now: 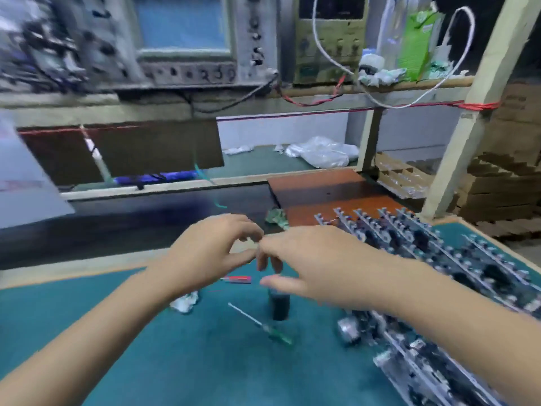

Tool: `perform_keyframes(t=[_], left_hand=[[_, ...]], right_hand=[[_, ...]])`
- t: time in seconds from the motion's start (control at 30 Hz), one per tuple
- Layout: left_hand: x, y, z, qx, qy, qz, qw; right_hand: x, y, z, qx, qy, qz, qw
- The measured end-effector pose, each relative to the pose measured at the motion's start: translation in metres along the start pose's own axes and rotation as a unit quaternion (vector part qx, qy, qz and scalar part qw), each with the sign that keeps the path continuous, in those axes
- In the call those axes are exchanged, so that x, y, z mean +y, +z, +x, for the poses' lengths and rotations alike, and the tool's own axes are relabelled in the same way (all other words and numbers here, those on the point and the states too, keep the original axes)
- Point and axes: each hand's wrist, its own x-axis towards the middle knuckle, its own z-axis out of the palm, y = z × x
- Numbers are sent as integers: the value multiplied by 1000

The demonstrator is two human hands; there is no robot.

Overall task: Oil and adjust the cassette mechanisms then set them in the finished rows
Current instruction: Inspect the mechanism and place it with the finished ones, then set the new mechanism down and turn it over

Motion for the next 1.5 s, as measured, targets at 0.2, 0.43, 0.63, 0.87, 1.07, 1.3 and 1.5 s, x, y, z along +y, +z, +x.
perform_keyframes(t=[0.2,0.43,0.63,0.87,1.07,1.3,1.5], left_hand=[[-54,5,-135,-1,-233,-30,972],[-103,-11,-268,51,-379,119,916],[-165,-41,-309,69,-608,175,771],[-212,-46,-312,82,-699,-48,708],[-195,-60,-316,164,-637,13,754],[-112,-68,-281,195,-465,127,854],[-57,-23,-230,189,-381,-55,904]], right_hand=[[-100,54,84,-119,-152,-32,981],[-203,137,167,-84,-173,93,977],[-277,174,233,-79,40,349,933],[-303,179,253,-91,207,601,766],[-293,163,225,-138,201,742,624],[-236,151,152,-132,147,698,688],[-162,134,75,-88,164,477,859]])
